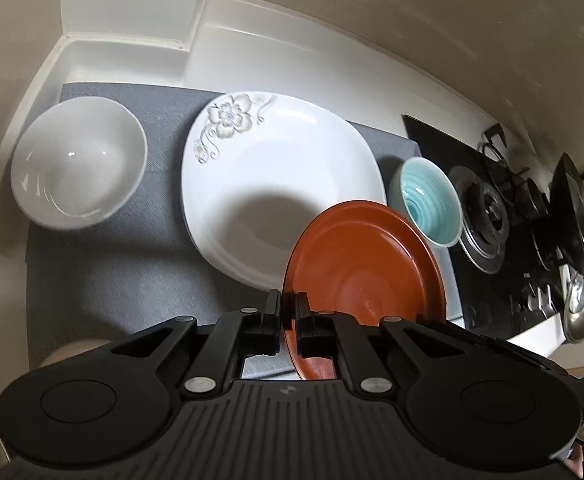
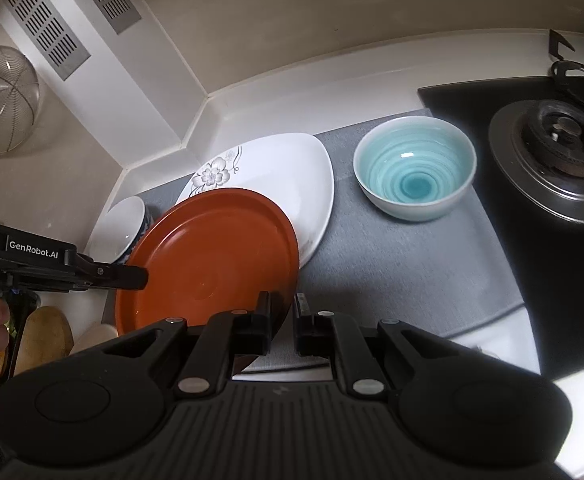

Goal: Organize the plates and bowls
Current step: 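Carry the orange plate onto the stacked white plates and open both grippers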

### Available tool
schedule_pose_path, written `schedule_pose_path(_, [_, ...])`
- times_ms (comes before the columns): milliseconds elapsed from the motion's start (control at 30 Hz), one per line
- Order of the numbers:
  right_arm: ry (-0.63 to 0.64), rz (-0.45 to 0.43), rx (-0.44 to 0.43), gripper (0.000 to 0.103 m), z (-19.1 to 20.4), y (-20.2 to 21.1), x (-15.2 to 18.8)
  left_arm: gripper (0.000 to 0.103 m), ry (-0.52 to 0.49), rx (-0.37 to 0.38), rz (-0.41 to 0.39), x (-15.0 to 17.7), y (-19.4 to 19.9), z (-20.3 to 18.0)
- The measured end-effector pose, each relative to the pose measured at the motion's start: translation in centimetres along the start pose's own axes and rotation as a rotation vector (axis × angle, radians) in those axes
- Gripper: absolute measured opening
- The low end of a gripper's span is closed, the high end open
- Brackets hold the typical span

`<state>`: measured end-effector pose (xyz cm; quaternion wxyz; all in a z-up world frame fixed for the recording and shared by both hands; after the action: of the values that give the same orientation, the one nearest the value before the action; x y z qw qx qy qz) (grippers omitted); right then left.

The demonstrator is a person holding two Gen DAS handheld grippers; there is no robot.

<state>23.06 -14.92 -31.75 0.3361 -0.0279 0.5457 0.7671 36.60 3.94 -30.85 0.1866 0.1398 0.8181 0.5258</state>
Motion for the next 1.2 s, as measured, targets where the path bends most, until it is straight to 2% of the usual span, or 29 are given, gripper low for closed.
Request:
schedule_pose_path(367, [0.003, 0.030, 0.020, 0.011, 0.1, -5.0, -4.1, 0.007, 0.050, -0.048, 0.028, -4.4, -2.9, 2.1])
schedule_pose_path(500, [-0.014, 0.034, 0.058, 0.011, -0.5, -6.7, -5.6, 0.007, 0.103, 0.015, 0.075, -5.9, -4.1, 3.1])
schedule_pose_path(567, [-0.023, 0.034, 0.058, 0.011, -0.7, -7.5, -6.2, 0.007, 0.119, 0.022, 0.082, -6.5, -4.6, 3.5])
schedule_pose_path(700, [-0.021, 0.032, 0.068, 0.011, -0.6, -8.8, -7.1, 0.007, 0.145, -0.005, 0.091, -7.3, -5.7, 4.1])
schedule_pose_path(833, [-0.010, 0.036, 0.074, 0.011, -0.5, -10.1, -7.7, 0.007, 0.137, -0.053, 0.060, -8.0, -6.0, 4.3])
schedule_pose_path(933, [0.010, 0.046, 0.099, 0.011, -0.7, -11.0, -8.1, 0.007, 0.161, -0.034, 0.075, -8.5, -6.2, 4.6])
schedule_pose_path(1067, [0.015, 0.050, 0.090, 0.013, -0.7, -11.0, -8.3, 0.007, 0.165, -0.061, 0.068, -8.5, -5.5, 4.7])
schedule_pose_path(1133, [0.005, 0.047, 0.080, 0.029, -0.8, -10.6, -8.3, 0.009, 0.164, -0.073, 0.062, -8.3, -5.0, 4.8])
schedule_pose_path(1200, [0.007, 0.037, 0.078, 0.036, -0.8, -10.0, -8.1, 0.010, 0.164, -0.079, 0.060, -8.0, -4.5, 4.8])
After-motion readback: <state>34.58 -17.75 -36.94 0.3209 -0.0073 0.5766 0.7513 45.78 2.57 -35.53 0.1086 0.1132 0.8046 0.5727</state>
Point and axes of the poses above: each gripper's, at about its wrist camera, not at the fingertips, and y roughly against the way its jaws point, z to its left, x to its underside, the point moved 6 cm from there along -y, roughly the way its jaws point, and after that the axes turned 10 degrees about z, right-handed, at the moved point
